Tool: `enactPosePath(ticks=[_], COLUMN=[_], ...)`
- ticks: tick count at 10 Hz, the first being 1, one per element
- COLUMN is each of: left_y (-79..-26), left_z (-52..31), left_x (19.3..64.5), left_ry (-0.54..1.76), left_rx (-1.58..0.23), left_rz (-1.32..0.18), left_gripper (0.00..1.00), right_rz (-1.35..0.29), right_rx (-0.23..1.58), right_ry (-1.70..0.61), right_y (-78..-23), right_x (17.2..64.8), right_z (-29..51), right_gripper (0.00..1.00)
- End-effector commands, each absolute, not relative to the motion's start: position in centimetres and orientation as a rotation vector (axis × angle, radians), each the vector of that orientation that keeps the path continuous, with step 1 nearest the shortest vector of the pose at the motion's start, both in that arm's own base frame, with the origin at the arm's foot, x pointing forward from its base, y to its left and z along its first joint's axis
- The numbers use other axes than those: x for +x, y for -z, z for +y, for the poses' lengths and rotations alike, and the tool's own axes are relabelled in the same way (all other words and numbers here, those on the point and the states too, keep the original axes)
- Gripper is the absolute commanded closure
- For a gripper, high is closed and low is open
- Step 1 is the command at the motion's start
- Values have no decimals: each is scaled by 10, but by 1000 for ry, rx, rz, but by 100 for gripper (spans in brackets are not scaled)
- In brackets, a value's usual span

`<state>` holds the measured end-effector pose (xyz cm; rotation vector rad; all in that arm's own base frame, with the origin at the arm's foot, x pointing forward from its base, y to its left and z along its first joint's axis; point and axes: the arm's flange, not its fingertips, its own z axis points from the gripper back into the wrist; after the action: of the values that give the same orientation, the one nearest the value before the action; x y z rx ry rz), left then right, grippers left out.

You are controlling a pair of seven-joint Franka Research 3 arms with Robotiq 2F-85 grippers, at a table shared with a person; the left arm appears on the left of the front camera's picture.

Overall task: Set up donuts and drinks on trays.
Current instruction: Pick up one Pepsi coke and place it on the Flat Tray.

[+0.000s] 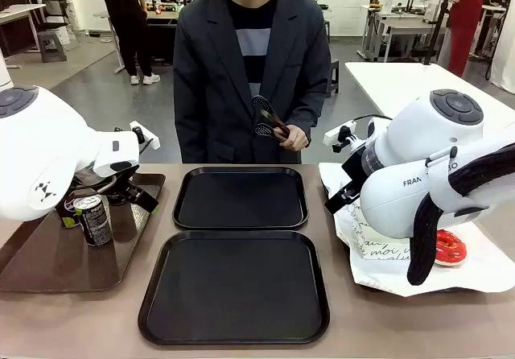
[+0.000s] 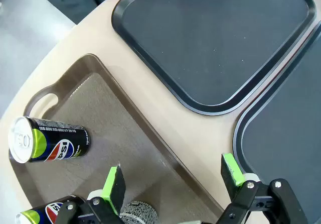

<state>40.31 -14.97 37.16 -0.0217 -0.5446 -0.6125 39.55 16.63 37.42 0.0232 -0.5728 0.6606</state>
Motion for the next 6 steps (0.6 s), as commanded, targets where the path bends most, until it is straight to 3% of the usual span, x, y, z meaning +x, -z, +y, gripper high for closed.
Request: enactPosePath(ticks=[1, 6], left_y=[-372, -372], left_z=[-150, -150], left_x=[403, 403], left_ry=[613, 613], left_rx=[-22, -22], left_rz=[-545, -545], left_gripper=[0, 0], right_rz=[-573, -573], right_rx=[23, 23], right_ry=[-661, -661], right_y=[-374, -374], right_x=[396, 396], right_z=[166, 166], right_gripper=[0, 0])
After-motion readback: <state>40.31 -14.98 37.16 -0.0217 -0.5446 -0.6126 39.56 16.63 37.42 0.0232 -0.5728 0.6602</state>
